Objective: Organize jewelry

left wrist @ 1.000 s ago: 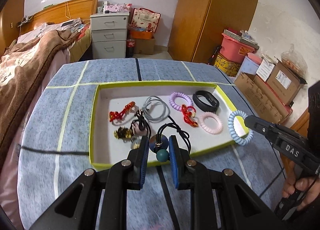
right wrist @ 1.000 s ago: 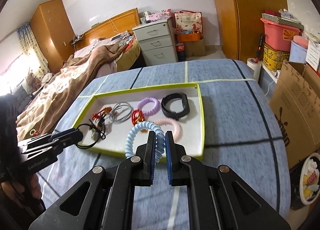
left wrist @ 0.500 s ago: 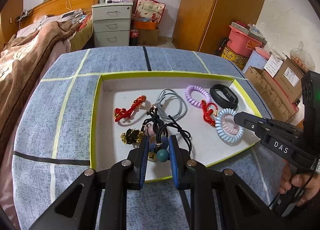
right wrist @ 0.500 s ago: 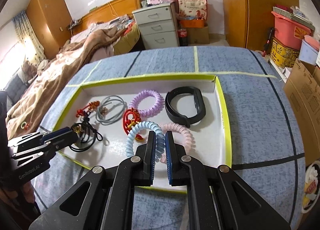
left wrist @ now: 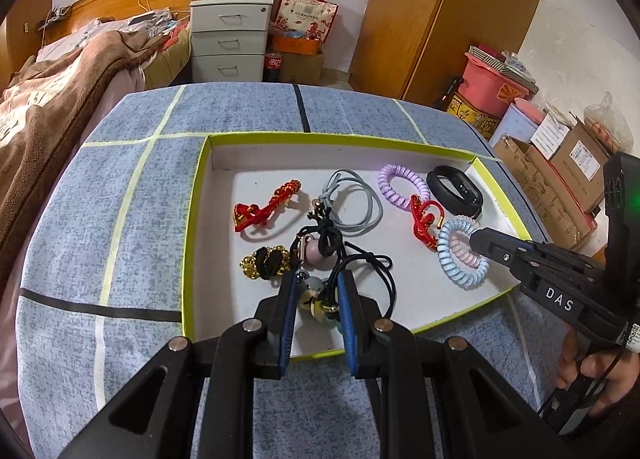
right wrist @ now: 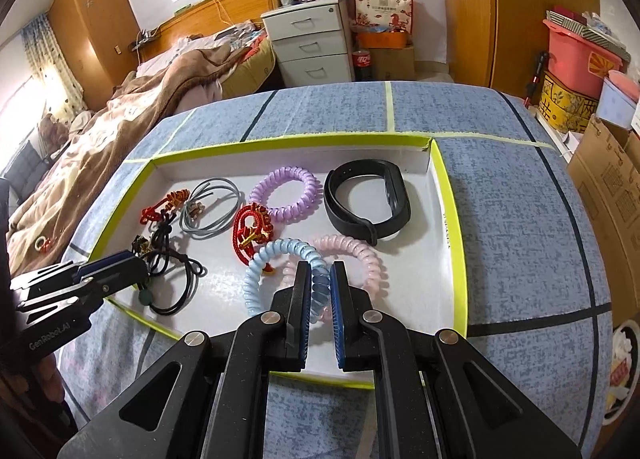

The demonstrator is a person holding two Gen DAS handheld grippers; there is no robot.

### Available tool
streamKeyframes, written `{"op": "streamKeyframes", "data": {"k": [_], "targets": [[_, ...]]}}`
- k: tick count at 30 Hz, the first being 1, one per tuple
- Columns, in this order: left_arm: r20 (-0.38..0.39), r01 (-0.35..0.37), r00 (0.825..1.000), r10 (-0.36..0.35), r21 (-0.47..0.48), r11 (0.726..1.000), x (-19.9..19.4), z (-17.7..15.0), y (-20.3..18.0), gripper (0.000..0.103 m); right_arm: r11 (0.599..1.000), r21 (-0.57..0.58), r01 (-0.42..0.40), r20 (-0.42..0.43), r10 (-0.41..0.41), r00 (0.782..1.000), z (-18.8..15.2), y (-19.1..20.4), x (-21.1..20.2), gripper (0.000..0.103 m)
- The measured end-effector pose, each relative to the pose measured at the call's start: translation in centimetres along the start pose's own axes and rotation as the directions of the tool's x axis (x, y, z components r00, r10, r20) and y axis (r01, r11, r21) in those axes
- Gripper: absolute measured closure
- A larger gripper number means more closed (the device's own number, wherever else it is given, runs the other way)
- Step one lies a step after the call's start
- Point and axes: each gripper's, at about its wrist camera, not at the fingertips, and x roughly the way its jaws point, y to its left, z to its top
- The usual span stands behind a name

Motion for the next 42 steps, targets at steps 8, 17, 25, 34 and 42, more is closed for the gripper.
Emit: {"op": "streamKeyframes", "data": {"k": [8, 17, 25, 34, 42], "targets": [[-0.002, -0.008, 1.0, 0.008, 0.002, 1.0, -0.1, 0.0, -0.2, 0.075, 1.0, -0.01, 0.014, 0.011, -0.014, 1.0, 0.1, 0.3, -0.2, 0.093], [0.013, -0.013, 1.0, 0.013, 0.015, 1.0, -0.7, -0.1, -0.6, 0.063, 0.999, -0.029, 0.021, 0.043, -0.02, 0.999, 0.0, 0.8, -0.9, 0.081], [0.042, -0.024, 0.999, 0.023, 0.018, 1.0, -2.1, -0.6, -0.9, 0.052, 1.0, -0.028, 0.013, 0.064, -0.012, 0.998, -0.5, 1.2, -2.3, 0.059], [0.1, -0.105, 0.99, 0.104, 0.01, 0.994, -4.7, -2.2, -2.1, 0.05, 0.999, -0.016, 0.044, 0.133, -0.042, 0.99, -2.3, 2.3, -5.8, 0.059], [0.119, -0.177, 0.977, 0.178, -0.02, 0.984, -6.3, -4.2, -3.0, 0.05, 0.999, -0.01, 0.045, 0.165, -0.043, 0.985, -4.0, 3.6, -8.3, 0.059]]}}
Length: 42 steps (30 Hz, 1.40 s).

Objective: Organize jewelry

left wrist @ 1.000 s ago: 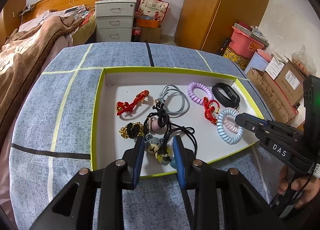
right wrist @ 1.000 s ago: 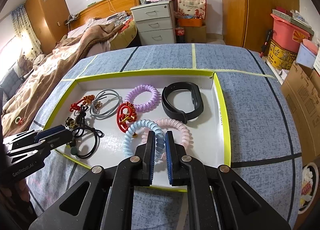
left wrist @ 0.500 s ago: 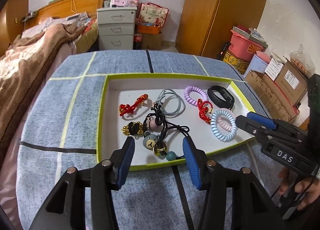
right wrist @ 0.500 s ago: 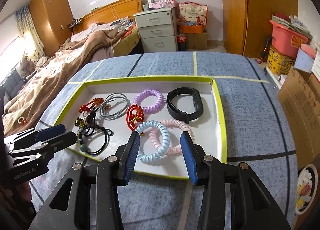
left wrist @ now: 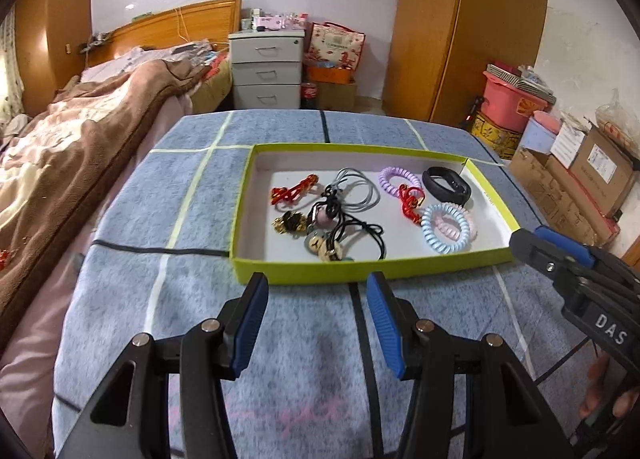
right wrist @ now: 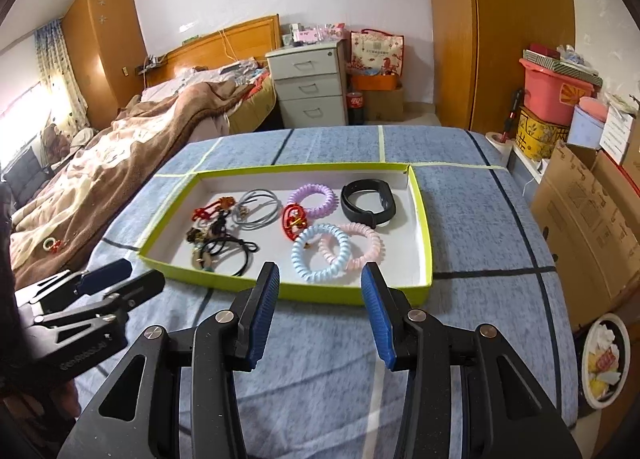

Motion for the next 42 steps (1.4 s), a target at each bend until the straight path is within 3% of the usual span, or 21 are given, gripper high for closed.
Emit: {"op": "streamKeyframes", "data": {"k": [10, 42], "targets": [[0.051, -0.058, 0.997, 0.059, -0.026, 0.998, -3.0, -1.4, 0.0, 0.05, 0.999, -0.026, 0.03, 0.014, -0.029, 0.999, -2.0, 1.5, -1.8, 0.059], [0.065, -0.059, 0.996, 0.061, -0.036, 0.998, -5.3, -2.7, -0.3, 0.05, 0.999, -0.027, 0.019, 0.048, -0.018, 0.999, -3.3, 2.9, -4.1, 0.059]]}}
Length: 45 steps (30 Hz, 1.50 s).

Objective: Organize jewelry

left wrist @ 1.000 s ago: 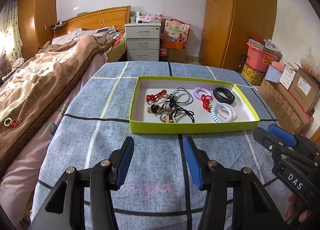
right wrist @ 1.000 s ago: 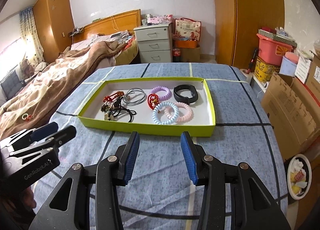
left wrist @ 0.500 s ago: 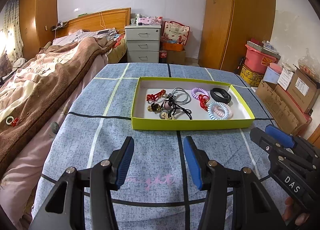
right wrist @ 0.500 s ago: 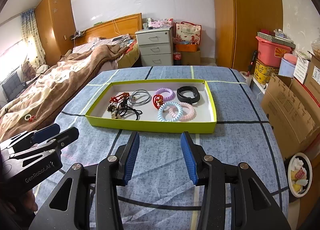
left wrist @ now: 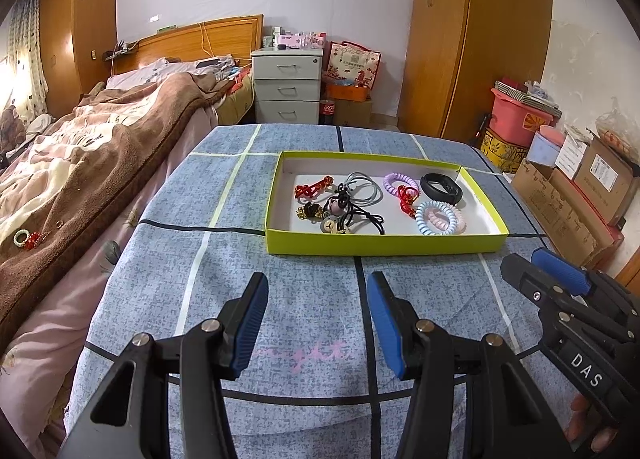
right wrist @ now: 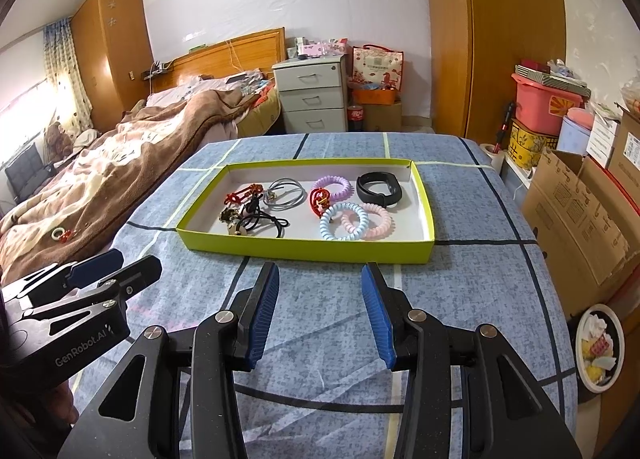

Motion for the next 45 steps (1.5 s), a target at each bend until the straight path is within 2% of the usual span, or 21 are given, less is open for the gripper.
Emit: {"op": "streamKeyframes", "data": {"k": [45], "targets": [[-0.009, 0.009, 1.0, -0.009, 0.008, 1.0, 0.41, -0.08, 0.11, 0.05, 1.0, 0.004, -0.002, -0.003, 0.002, 1.0, -0.25, 0.32, -0.12, 0.059]]}}
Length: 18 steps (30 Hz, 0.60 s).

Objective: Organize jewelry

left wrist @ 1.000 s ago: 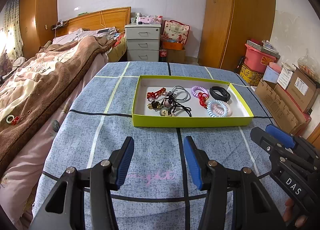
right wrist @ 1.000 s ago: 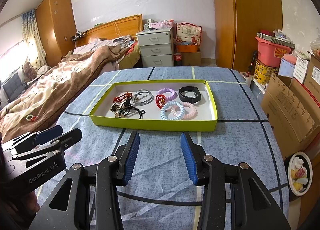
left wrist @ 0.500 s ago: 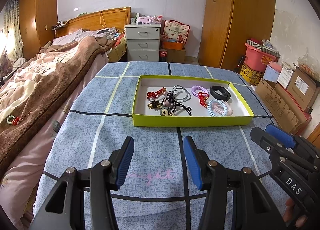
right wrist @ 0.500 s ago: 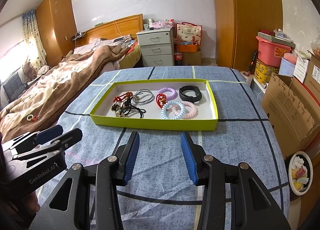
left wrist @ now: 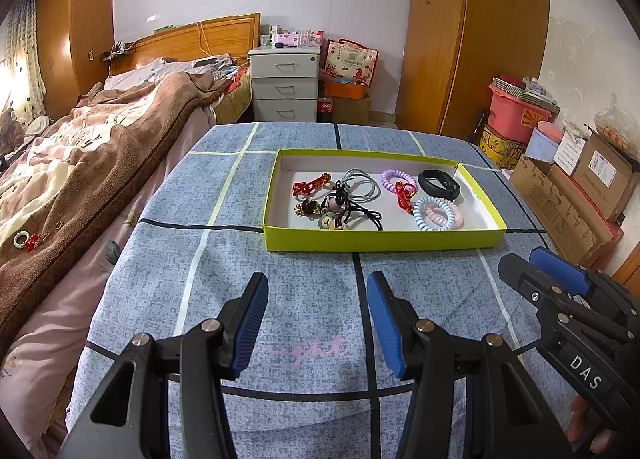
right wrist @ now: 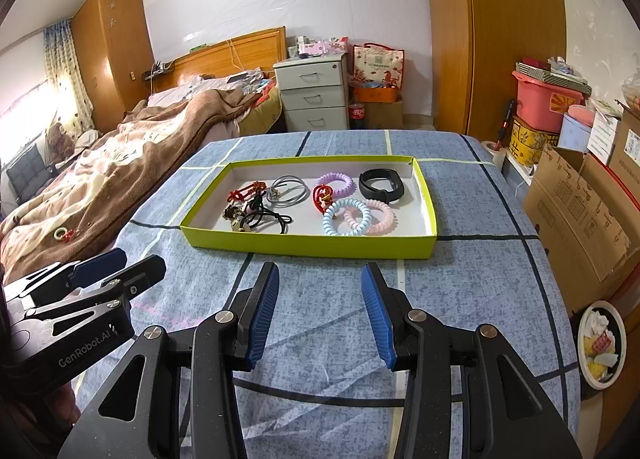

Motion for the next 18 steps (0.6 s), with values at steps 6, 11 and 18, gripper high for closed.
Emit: {"op": "streamKeyframes", "data": {"k": [6, 11, 18], "targets": [[-0.003, -0.005, 1.0, 0.005, -0.001, 1.0, 0.06, -0.02, 0.06, 0.05, 1.0, 0.003, -0.001, -0.002, 0.001, 1.0, -0.19, 0.12, 0.03, 0.059], [-0.003, -0.004, 1.0, 0.004, 0.001, 1.0, 0.08, 0.0, 0.04, 0.05, 1.0, 0.003, -0.001, -0.001, 0.001, 1.0, -0.17, 0.02, 0.07, 0.059], [-0.004, -0.005, 1.0, 0.005, 0.001, 1.0, 0.13, -0.07, 0.04, 0.05, 1.0, 0.003, -0.001, -0.002, 0.001, 1.0, -0.18, 0.03, 0.11, 0.059]]}}
